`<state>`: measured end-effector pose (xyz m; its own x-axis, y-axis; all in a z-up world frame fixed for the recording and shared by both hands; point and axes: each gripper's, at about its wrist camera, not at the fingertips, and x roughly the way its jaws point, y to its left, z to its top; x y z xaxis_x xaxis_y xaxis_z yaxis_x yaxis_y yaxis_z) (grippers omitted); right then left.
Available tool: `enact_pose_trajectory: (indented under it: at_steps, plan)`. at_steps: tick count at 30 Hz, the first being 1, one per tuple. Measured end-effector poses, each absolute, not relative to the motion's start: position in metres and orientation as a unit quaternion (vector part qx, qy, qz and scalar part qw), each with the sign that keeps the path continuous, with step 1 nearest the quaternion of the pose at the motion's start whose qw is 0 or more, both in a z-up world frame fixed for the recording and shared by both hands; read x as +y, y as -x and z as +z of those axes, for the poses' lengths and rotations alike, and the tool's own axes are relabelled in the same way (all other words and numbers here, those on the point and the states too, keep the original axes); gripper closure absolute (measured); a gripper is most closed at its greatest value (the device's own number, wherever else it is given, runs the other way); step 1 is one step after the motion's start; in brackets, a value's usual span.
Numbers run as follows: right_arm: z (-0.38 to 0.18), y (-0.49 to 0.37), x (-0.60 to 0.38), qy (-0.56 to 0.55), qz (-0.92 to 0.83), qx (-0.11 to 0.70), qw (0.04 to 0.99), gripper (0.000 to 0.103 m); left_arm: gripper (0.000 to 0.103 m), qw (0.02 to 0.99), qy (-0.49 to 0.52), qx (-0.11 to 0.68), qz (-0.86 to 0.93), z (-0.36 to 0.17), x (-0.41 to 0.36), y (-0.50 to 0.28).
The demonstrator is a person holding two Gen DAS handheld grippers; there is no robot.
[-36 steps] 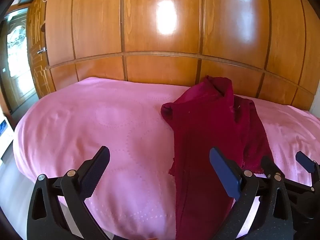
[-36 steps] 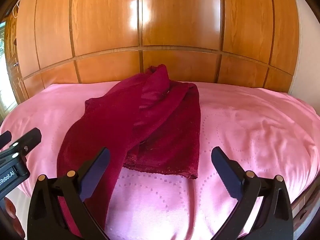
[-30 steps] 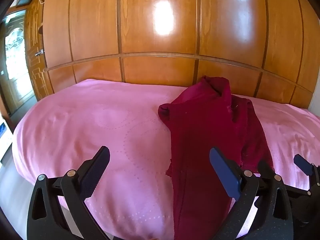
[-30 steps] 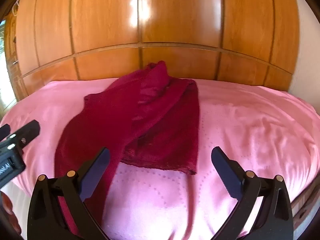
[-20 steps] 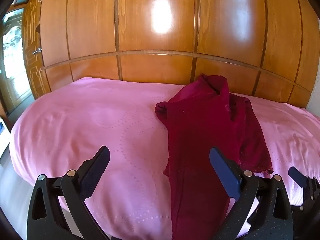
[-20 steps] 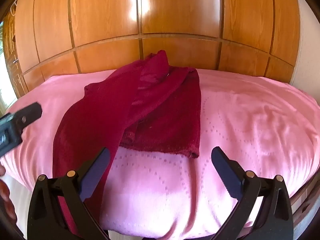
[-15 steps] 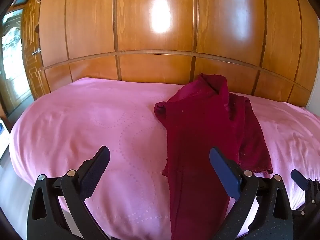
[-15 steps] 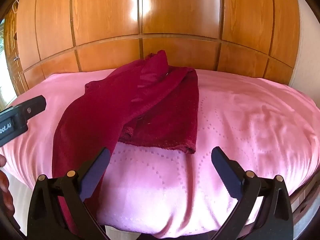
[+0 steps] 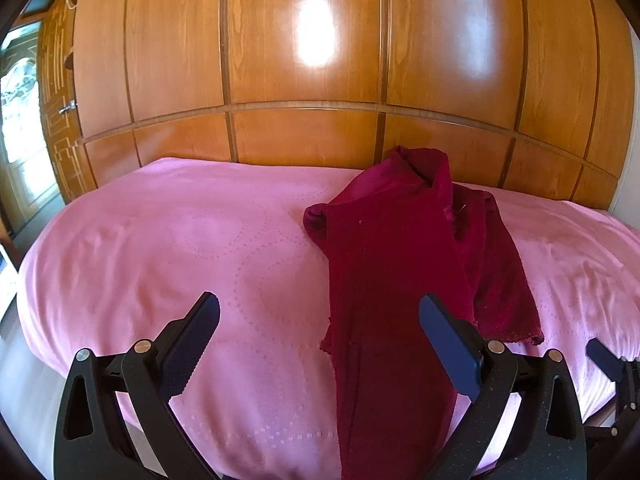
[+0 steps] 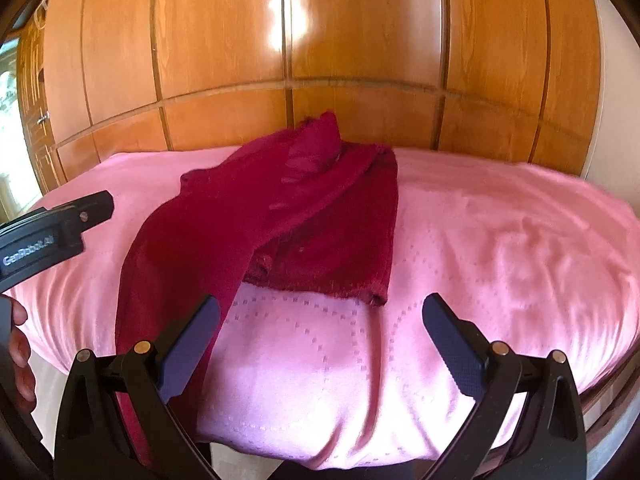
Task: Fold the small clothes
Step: 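Move both grippers toward the crumpled dark red sweater on the bed, then grasp the sweater with both grippers and lift it, shaking it out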
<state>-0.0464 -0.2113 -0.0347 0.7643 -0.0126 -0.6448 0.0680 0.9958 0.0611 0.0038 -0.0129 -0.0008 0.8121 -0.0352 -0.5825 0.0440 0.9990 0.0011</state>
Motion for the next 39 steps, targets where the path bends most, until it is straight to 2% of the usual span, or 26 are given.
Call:
enact_pose_trajectory:
  at_steps: [36,38,39]
  plan:
    - [-0.048,0.035,-0.246,-0.083,-0.078,0.371,0.921,0.002,0.005,0.943,-0.054,0.316,-0.087,-0.010,-0.040,-0.005]
    - [-0.048,0.033,-0.250,-0.087,-0.083,0.372,0.920,0.002,0.015,0.937,-0.063,0.325,-0.114,-0.014,-0.046,-0.006]
    - [-0.048,0.033,-0.253,-0.088,-0.088,0.372,0.920,0.002,0.025,0.932,-0.074,0.329,-0.130,-0.016,-0.052,-0.006]
